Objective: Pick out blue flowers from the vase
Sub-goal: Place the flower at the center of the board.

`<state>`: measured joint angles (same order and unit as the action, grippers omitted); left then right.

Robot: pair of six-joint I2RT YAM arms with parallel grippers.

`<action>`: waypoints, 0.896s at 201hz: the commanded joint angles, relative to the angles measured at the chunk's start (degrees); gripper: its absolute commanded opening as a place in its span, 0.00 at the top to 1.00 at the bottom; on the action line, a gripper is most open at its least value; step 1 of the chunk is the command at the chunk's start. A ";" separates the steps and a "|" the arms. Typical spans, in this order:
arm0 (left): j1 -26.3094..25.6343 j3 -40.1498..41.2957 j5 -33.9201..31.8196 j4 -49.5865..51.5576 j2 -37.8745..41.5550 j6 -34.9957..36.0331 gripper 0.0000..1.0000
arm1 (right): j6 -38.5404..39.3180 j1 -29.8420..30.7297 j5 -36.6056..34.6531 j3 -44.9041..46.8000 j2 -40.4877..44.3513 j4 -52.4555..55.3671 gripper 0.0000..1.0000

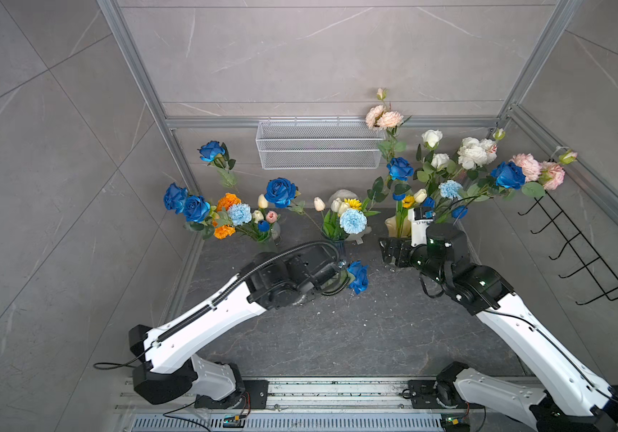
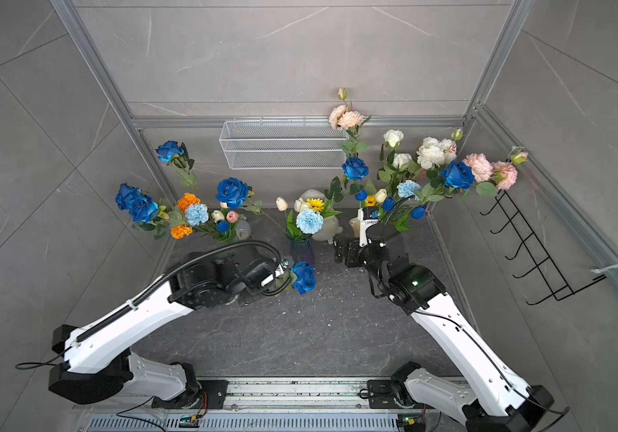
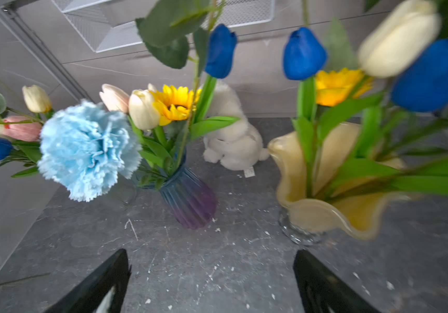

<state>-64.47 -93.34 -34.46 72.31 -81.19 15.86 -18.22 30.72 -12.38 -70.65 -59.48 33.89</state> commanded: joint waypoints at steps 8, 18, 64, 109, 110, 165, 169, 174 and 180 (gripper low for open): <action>-0.93 5.73 -2.68 -8.25 -3.83 4.47 1.00 | -0.89 0.13 -11.76 -4.17 4.81 13.61 0.03; -0.94 6.70 -1.31 -10.71 -6.66 4.53 1.00 | -1.37 0.13 -13.56 -5.43 5.61 15.59 0.03; -2.75 1.88 3.59 -17.92 -26.83 3.85 1.00 | -1.29 0.14 -13.60 -7.04 6.57 17.18 0.04; -3.12 -3.92 7.12 -21.77 -41.08 1.94 1.00 | -0.38 0.13 -12.25 -6.43 6.94 16.38 0.04; -3.07 -3.94 7.12 -21.86 -41.25 1.88 1.00 | -0.35 0.17 -12.24 -6.52 6.93 16.38 0.04; -3.02 -2.90 12.35 -25.56 -44.35 -0.39 0.81 | -0.15 0.20 -10.58 -5.99 6.49 15.46 0.04; -2.97 -2.52 12.48 -26.04 -44.21 -0.47 0.78 | -0.15 0.13 -10.52 -5.92 6.36 15.46 0.04; -3.00 -2.15 12.54 -26.50 -44.07 -0.63 0.75 | -0.09 0.17 -10.47 -5.90 6.27 15.44 0.04; -2.99 -1.81 12.56 -26.97 -43.90 -0.70 0.70 | -0.11 0.14 -10.34 -5.90 6.15 15.36 0.04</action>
<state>-67.48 -95.48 -24.62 48.75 -125.99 16.69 -18.74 30.72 -23.70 -76.84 -52.84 49.32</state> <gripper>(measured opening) 0.224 0.962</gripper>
